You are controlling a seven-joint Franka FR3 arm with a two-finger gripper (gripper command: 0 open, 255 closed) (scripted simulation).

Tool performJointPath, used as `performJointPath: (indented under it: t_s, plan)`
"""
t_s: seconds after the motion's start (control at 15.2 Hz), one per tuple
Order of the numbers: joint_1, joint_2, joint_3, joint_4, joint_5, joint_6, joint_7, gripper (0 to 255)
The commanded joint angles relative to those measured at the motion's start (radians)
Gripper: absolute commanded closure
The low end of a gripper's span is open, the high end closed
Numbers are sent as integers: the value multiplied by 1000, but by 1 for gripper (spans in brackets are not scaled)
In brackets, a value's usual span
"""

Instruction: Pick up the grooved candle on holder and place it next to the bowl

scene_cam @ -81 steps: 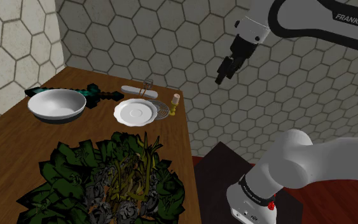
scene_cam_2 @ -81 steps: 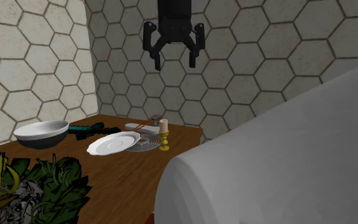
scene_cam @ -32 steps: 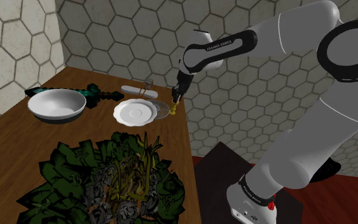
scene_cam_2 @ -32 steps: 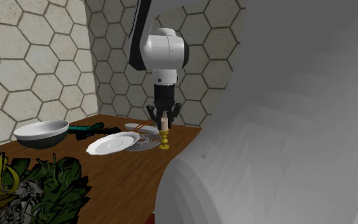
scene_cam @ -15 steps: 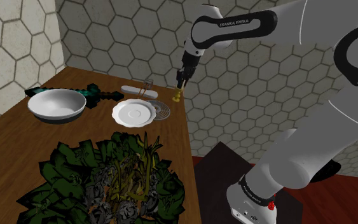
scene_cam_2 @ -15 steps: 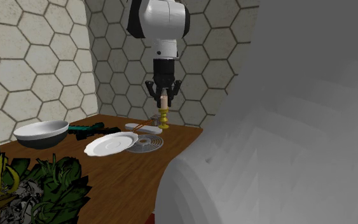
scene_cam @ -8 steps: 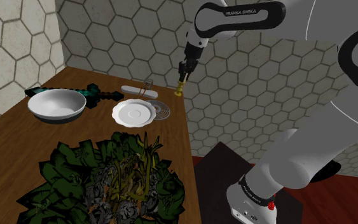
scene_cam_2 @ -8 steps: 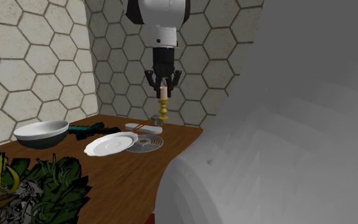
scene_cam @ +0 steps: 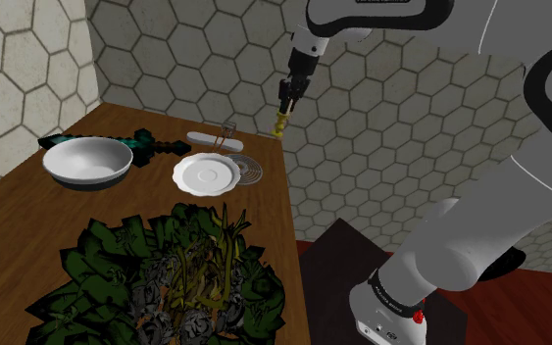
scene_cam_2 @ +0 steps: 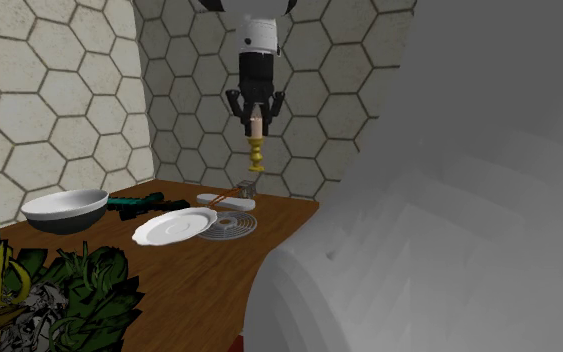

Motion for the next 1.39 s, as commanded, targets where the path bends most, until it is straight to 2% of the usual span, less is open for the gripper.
performJointPath:
  t_s: [0.0,0.2,0.66,0.99,1.32]
  plan:
    - [0,-4,0,24,0,-28,0,255]
    - [0,-4,0,51,0,-56,0,255]
    - [66,130,77,206,14,-75,140,255]
    - [115,252,122,359,13,-106,234,255]
    - [168,401,158,564,2,-160,323,255]
